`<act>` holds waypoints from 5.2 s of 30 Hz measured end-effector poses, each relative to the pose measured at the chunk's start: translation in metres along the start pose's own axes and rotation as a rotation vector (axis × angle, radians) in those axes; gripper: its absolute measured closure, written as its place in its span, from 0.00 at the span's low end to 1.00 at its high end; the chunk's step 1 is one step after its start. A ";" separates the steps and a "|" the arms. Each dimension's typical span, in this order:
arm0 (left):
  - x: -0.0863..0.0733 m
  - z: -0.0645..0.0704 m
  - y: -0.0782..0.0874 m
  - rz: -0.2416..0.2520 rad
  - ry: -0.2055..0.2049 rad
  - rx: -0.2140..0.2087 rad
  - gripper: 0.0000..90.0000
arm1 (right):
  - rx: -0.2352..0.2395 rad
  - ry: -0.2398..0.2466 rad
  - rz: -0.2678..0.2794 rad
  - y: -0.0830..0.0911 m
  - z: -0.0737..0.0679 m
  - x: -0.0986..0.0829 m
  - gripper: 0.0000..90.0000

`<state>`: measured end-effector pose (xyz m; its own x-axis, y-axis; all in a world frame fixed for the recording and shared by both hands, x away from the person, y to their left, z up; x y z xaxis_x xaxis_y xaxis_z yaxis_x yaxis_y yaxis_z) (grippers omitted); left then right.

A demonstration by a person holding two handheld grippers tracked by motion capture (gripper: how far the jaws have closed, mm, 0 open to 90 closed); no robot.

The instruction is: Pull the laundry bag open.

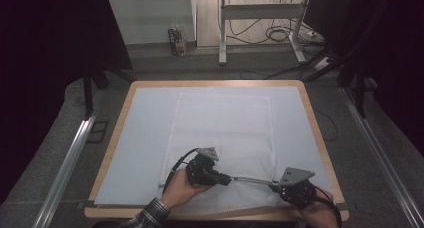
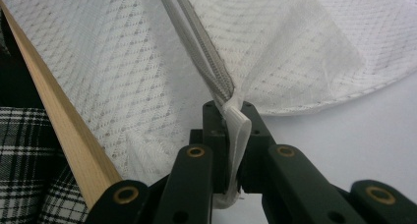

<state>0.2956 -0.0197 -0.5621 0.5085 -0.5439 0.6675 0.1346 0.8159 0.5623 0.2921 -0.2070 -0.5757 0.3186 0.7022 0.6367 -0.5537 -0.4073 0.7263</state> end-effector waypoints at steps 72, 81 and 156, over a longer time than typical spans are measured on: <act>-0.070 -0.006 0.079 0.095 0.109 0.116 0.97 | -0.006 0.001 -0.022 -0.001 0.000 -0.003 0.93; -0.081 -0.006 0.088 0.113 0.135 0.132 0.97 | 0.000 -0.006 -0.026 -0.002 0.000 -0.004 0.93; -0.155 -0.024 0.150 0.114 0.151 0.642 0.02 | -0.068 -0.218 0.021 0.022 0.021 -0.018 0.18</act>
<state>0.2575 0.1914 -0.5933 0.6091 -0.3894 0.6909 -0.4367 0.5626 0.7020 0.2902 -0.2407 -0.5659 0.4613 0.5479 0.6979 -0.6103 -0.3750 0.6978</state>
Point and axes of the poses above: each handheld gripper's, and its own axes: y roughly backward along the jaws, x roughly out of its top, z roughly to its right, the point moved 10 cm from there along -y, roughly forward along the jaws, and after that the axes turned 9 degrees about -x, right-handed, at the moved point
